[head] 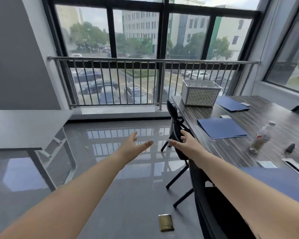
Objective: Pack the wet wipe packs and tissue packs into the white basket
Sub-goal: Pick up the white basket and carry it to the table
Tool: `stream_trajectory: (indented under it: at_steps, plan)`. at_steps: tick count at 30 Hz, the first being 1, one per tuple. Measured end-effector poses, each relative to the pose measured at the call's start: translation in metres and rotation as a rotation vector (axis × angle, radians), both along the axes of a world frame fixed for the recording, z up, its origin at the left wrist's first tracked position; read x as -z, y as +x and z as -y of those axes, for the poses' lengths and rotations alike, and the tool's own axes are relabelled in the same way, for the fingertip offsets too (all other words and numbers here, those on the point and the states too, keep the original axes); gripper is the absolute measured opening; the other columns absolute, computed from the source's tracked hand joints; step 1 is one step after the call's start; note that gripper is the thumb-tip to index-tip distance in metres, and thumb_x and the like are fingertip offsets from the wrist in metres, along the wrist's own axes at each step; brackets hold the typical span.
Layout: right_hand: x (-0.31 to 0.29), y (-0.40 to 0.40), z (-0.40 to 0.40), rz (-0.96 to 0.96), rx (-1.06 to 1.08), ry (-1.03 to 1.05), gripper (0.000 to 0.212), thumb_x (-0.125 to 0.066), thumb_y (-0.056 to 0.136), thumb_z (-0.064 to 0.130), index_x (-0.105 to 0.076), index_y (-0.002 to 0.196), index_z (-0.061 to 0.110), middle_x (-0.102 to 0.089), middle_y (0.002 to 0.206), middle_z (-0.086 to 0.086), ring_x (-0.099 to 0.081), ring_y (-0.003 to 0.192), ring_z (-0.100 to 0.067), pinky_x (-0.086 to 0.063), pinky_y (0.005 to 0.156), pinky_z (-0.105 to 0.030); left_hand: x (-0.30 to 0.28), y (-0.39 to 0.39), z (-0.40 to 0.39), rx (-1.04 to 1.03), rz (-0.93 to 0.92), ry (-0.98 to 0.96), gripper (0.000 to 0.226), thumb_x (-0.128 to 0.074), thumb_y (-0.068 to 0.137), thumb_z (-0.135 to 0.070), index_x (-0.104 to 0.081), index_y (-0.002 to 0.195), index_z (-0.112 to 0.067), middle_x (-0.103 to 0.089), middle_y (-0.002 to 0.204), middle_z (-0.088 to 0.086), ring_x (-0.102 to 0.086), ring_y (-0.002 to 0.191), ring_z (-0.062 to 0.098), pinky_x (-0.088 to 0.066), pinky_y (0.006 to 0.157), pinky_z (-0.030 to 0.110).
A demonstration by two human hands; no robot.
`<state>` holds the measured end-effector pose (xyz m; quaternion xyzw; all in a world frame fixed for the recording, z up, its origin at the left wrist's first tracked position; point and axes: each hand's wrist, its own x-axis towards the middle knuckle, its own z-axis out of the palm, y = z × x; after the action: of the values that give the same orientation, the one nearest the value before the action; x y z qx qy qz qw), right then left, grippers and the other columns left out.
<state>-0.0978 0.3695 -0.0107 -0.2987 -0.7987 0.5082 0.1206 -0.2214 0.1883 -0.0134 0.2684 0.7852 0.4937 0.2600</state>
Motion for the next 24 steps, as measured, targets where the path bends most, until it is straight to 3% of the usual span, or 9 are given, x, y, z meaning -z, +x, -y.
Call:
stream_trajectory:
  at_steps: [5, 11, 24]
  plan:
    - [0.008, -0.067, -0.047, 0.015, -0.021, -0.05, 0.093, -0.071, 0.078, 0.045, -0.021, 0.151, 0.017, -0.035, 0.152, -0.013, -0.037, 0.138, -0.025, -0.034, 0.096, -0.027, 0.009, -0.067, -0.043, -0.035, 0.016, -0.037, 0.097, -0.062, 0.079, -0.058, -0.01, 0.153, -0.023, -0.023, 0.158, 0.002, -0.03, 0.142, 0.024, -0.029, 0.111, 0.04]
    - [0.023, -0.158, -0.109, 0.035, 0.014, -0.066, 0.092, -0.07, 0.078, 0.049, -0.022, 0.151, 0.02, -0.036, 0.151, -0.011, -0.037, 0.137, -0.025, -0.038, 0.108, -0.043, 0.025, -0.172, -0.11, -0.013, 0.027, -0.033, 0.098, -0.062, 0.078, -0.06, -0.011, 0.153, -0.025, -0.022, 0.159, 0.001, -0.029, 0.142, 0.024, -0.03, 0.113, 0.042]
    - [0.01, -0.362, -0.255, 0.008, 0.22, -0.127, 0.092, -0.068, 0.076, 0.056, -0.023, 0.15, 0.023, -0.037, 0.15, -0.009, -0.041, 0.134, -0.025, -0.035, 0.11, -0.049, 0.008, -0.433, -0.287, 0.173, -0.012, -0.05, 0.099, -0.064, 0.076, -0.06, -0.012, 0.153, -0.025, -0.027, 0.157, 0.0, -0.032, 0.141, 0.022, -0.03, 0.111, 0.038]
